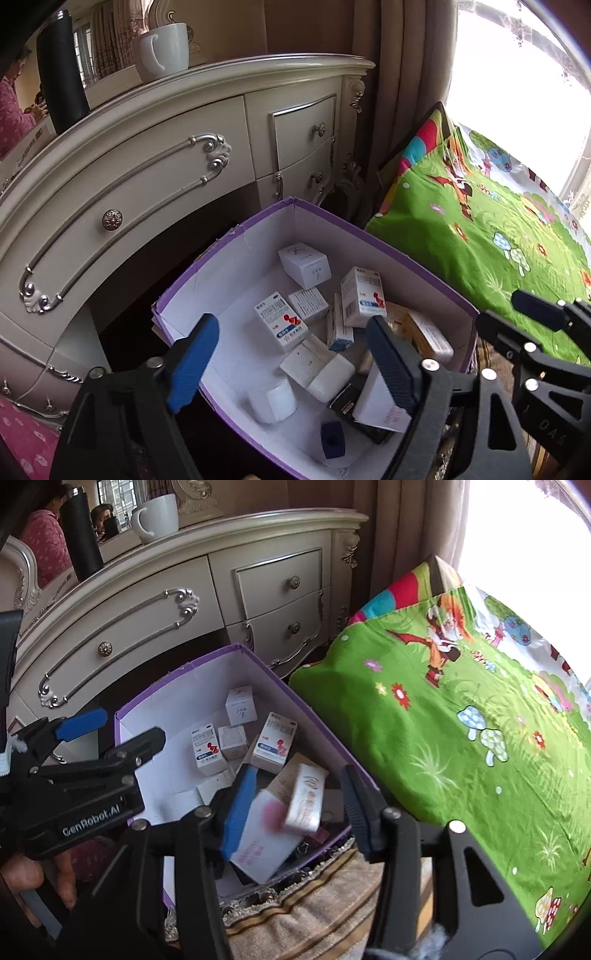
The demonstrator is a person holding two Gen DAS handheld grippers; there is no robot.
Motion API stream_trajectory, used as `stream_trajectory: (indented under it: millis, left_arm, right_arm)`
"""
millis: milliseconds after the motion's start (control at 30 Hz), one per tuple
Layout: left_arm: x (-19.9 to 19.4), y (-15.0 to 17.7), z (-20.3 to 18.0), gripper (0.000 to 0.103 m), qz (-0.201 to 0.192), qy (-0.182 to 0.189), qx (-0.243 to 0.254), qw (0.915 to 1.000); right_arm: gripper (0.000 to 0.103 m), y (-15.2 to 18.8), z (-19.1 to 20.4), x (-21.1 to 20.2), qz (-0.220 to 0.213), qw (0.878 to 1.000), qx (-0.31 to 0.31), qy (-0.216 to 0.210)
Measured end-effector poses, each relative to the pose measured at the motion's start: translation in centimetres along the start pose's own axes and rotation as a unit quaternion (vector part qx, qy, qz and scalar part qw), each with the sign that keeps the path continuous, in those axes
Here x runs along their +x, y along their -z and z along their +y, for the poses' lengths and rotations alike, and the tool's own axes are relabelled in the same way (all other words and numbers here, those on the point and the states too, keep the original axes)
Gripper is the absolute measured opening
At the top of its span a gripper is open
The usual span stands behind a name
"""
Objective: Organize rigid objects
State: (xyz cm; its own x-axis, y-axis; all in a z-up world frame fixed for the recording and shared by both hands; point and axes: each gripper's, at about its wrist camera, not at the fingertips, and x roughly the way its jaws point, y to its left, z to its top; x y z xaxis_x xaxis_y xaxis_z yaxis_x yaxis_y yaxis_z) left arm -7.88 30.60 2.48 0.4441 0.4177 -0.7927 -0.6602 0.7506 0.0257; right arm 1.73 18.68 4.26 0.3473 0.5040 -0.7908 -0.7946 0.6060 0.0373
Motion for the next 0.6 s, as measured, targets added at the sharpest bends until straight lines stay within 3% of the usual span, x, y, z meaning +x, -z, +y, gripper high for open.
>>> stream_trajectory:
  millis: [600]
  left_arm:
    - [-7.1, 7.6, -3.7, 0.097, 0.008, 0.005, 0.015, 0.9998]
  right_arm:
    - [0.063, 7.0, -3.2, -7.0, -0.030, 0.997, 0.061, 0.023]
